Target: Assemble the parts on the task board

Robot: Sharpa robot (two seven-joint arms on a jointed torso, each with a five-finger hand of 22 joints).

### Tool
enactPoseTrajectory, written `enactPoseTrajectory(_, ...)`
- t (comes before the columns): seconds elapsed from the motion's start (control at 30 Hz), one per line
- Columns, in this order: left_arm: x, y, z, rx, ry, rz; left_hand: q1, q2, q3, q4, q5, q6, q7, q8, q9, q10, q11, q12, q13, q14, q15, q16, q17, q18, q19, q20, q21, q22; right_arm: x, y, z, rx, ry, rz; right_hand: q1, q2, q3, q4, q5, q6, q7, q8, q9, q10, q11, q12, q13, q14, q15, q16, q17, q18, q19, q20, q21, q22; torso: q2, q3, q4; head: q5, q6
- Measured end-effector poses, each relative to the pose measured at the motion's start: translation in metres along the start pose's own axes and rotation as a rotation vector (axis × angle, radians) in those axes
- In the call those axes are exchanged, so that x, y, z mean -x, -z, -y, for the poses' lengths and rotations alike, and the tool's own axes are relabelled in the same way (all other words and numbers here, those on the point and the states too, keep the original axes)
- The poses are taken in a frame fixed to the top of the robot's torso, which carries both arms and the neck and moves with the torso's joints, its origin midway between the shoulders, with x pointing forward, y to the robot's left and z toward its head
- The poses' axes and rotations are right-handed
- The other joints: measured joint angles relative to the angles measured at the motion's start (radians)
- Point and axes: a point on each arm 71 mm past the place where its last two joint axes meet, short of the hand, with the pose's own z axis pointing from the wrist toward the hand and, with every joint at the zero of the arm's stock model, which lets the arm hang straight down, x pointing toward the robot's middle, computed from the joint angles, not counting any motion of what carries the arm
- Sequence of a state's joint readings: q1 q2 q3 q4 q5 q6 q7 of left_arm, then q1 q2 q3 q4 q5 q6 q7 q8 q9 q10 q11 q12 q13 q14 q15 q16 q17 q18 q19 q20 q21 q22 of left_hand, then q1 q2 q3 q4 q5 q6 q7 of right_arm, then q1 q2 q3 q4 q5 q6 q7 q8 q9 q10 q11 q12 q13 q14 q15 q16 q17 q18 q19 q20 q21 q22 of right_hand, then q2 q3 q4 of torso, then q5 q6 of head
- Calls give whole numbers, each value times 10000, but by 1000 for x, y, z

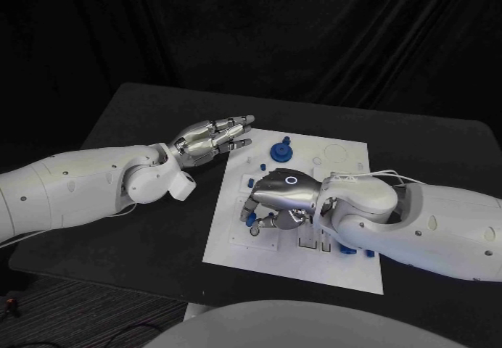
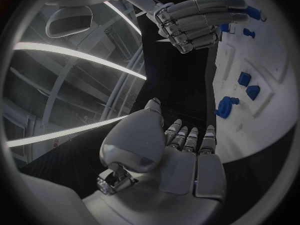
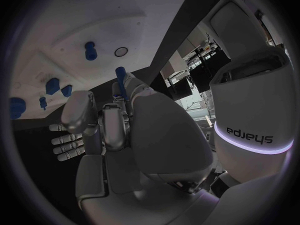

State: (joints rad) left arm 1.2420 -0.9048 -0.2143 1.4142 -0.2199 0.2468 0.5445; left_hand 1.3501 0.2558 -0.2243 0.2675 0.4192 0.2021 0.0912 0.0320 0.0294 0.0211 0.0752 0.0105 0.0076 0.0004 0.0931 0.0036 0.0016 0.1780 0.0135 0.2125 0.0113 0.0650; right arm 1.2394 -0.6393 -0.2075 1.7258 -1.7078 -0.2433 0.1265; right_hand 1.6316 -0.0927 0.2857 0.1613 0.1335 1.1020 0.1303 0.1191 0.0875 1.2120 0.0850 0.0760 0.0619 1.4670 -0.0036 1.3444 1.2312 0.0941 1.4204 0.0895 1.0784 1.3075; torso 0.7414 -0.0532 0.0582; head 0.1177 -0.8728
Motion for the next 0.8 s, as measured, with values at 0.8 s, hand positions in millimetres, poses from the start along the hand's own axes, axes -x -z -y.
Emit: enactPoseTrajectory(0.8, 0, -1, 0, 3, -3, -15, 0, 0, -1, 0, 0, 0, 0, 39, -1, 0, 0, 0, -3, 0, 0, 0, -7, 0, 0, 0, 0, 1, -16, 9, 4, 253, 471, -217, -54, -54, 42, -43, 43, 72, 0, 0, 0, 38, 38, 14, 27, 0, 0, 0, 19, 0, 0, 0, 0, -1, -22, -4, -37, 54, 0)
